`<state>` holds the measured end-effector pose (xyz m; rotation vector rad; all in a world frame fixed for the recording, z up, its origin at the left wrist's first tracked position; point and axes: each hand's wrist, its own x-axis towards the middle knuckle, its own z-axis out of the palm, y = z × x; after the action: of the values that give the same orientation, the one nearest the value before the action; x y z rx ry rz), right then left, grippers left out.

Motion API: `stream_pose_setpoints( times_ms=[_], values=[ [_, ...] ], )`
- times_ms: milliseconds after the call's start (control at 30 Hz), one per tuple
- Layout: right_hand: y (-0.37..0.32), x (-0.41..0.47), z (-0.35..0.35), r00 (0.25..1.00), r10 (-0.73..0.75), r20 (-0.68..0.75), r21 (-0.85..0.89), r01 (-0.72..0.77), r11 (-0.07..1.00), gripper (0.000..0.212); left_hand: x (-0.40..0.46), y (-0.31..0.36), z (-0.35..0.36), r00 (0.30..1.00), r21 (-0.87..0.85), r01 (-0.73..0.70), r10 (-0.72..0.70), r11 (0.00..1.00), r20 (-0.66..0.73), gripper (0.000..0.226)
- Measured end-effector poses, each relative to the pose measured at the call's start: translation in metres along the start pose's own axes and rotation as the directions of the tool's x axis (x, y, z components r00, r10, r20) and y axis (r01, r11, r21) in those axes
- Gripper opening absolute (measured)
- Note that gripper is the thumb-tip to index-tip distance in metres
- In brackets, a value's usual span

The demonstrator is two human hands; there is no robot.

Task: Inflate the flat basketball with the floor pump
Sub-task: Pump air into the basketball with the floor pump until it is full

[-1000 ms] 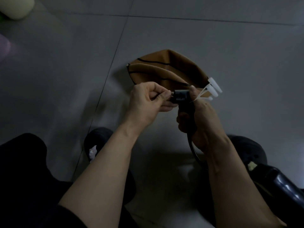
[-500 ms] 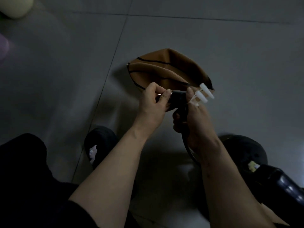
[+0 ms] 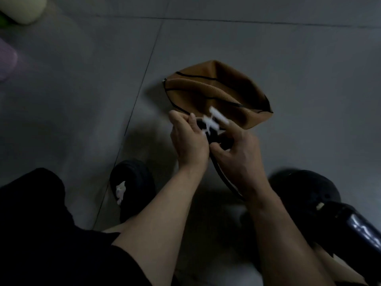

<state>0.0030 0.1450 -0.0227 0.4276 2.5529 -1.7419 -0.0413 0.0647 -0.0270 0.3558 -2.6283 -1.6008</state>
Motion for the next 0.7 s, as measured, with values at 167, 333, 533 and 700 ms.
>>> stream_pose_setpoints(
  times_ms=[167,333,533,700],
  values=[
    [-0.008,0.004,-0.005,0.989,-0.131,0.069,-0.195,0.142,0.970,0.036,-0.002,-0.004,0.000,0.994,-0.098,0.081,-0.088,0.992,-0.072,0.020],
    [-0.012,0.003,0.003,0.972,-0.074,0.224,-0.338,0.149,0.929,0.015,0.008,0.003,0.002,0.960,-0.143,0.170,-0.196,0.975,-0.200,0.012],
    [-0.006,-0.002,0.008,0.980,-0.044,0.192,-0.375,0.115,0.920,0.029,0.013,0.007,0.011,0.930,-0.164,0.253,-0.286,0.953,-0.229,0.022],
    [0.000,-0.001,-0.002,0.959,-0.048,0.279,-0.334,0.144,0.931,0.037,0.015,0.004,0.007,0.929,-0.204,0.305,-0.338,0.930,-0.150,0.031]
  ],
)
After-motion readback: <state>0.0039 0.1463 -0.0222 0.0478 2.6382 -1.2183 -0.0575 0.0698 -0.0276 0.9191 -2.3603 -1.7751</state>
